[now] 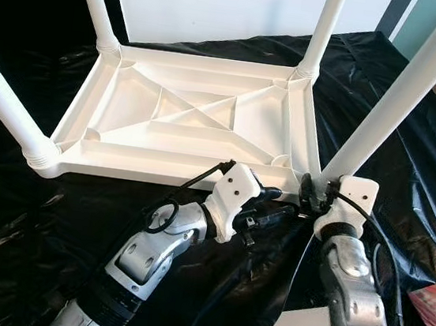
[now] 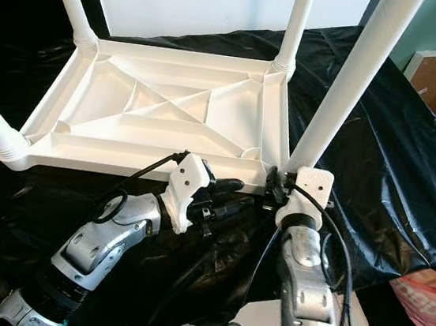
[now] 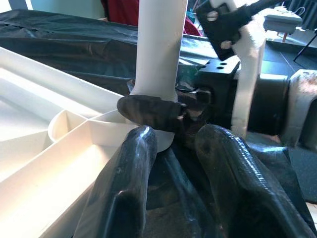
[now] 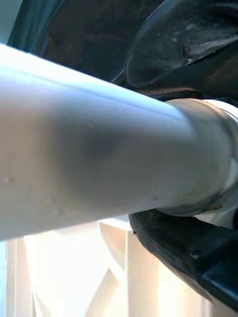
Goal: Building children table
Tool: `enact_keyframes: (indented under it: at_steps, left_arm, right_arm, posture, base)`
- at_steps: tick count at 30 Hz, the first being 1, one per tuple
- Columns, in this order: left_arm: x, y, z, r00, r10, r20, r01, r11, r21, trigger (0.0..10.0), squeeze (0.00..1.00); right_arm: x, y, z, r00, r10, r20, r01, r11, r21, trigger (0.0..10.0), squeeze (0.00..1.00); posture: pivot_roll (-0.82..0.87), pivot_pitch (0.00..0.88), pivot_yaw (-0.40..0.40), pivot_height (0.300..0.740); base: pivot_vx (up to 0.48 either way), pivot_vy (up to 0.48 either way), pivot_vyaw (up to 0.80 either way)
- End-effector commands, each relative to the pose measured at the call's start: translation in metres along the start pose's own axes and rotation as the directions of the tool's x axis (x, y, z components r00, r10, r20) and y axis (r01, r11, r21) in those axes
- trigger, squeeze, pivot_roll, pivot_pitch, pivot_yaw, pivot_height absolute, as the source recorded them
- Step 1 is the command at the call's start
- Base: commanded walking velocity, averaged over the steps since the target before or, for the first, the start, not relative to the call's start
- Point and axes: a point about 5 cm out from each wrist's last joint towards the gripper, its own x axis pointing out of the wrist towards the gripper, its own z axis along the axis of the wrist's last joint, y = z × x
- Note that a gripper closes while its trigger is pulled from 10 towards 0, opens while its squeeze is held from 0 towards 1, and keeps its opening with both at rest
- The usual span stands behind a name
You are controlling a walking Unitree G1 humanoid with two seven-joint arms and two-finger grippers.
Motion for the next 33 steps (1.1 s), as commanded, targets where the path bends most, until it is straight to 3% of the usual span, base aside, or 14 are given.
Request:
enact_keyframes:
  at_steps: [1,2,3,7,12,26,27,28,29,33]
  left_arm:
    - [0.0,-0.005,-0.002,0.999,-0.049,-0.004,0.049,0.999,-0.004,10.0,0.0]
    - [0.0,-0.005,-0.002,0.999,-0.047,-0.005,0.047,0.999,-0.003,10.0,0.0]
    - [0.0,-0.005,-0.002,0.999,-0.047,-0.005,0.047,0.999,-0.003,10.0,0.0]
    - [-0.001,-0.003,-0.001,0.999,-0.041,-0.007,0.041,0.999,-0.001,10.0,0.0]
    - [-0.001,-0.001,-0.001,0.999,-0.037,-0.008,0.037,0.999,0.001,10.0,0.0]
    - [-0.001,0.0,0.0,0.999,-0.032,-0.006,0.032,0.999,0.004,10.0,0.0]
    - [-0.002,0.0,0.0,1.0,-0.03,-0.005,0.03,1.0,0.004,10.0,0.0]
    - [-0.002,0.0,0.0,1.0,-0.03,-0.005,0.03,1.0,0.004,10.0,0.0]
    - [-0.002,0.0,0.0,1.0,-0.027,-0.005,0.027,1.0,0.005,10.0,0.0]
    - [-0.002,0.0,0.0,1.0,-0.026,-0.005,0.026,1.0,0.005,10.0,0.0]
  right_arm:
    - [-0.002,-0.006,-0.001,1.0,0.014,0.002,-0.014,1.0,0.009,10.0,1.0]
    - [-0.002,-0.009,0.0,0.999,0.041,0.006,-0.041,0.999,0.003,10.0,0.0]
    - [-0.002,-0.009,0.0,0.999,0.041,0.006,-0.041,0.999,0.003,10.0,0.0]
    - [0.005,-0.018,0.008,0.971,0.238,0.033,-0.236,0.971,-0.047,10.0,0.0]
    - [0.013,-0.022,0.014,0.939,0.341,0.042,-0.337,0.938,-0.085,10.0,0.0]
    - [0.024,-0.007,0.015,0.849,0.528,0.027,-0.521,0.845,-0.122,10.0,0.0]
    - [0.025,-0.007,0.014,0.84,0.543,0.027,-0.536,0.835,-0.124,5.3,0.0]
    - [0.025,-0.007,0.014,0.84,0.543,0.027,-0.536,0.835,-0.124,5.3,0.0]
    - [0.029,-0.008,0.014,0.836,0.547,0.029,-0.54,0.831,-0.133,0.0,0.0]
    - [0.03,-0.011,0.014,0.842,0.539,0.034,-0.53,0.837,-0.137,0.0,0.0]
  posture:
    - [-0.07,0.132,-0.01,0.74]
    - [-0.07,0.133,-0.01,0.74]
    - [-0.07,0.133,-0.01,0.74]
    - [-0.06,0.132,-0.003,0.74]
    - [-0.06,0.13,-0.001,0.74]
    - [-0.04,0.125,-0.007,0.74]
    - [-0.04,0.125,-0.007,0.74]
    - [-0.04,0.125,-0.007,0.74]
    - [-0.04,0.125,-0.007,0.74]
    - [-0.04,0.126,-0.007,0.74]
  base:
    - [0.0,0.0,0.0]
    - [0.0,0.0,0.0]
    - [0.0,0.0,0.0]
    - [0.0,0.0,0.0]
    - [0.0,0.0,0.0]
    - [0.0,0.0,0.0]
    - [0.0,0.0,0.0]
    - [0.0,0.0,0.0]
    - [0.0,0.0,0.0]
    - [0.0,0.0,0.0]
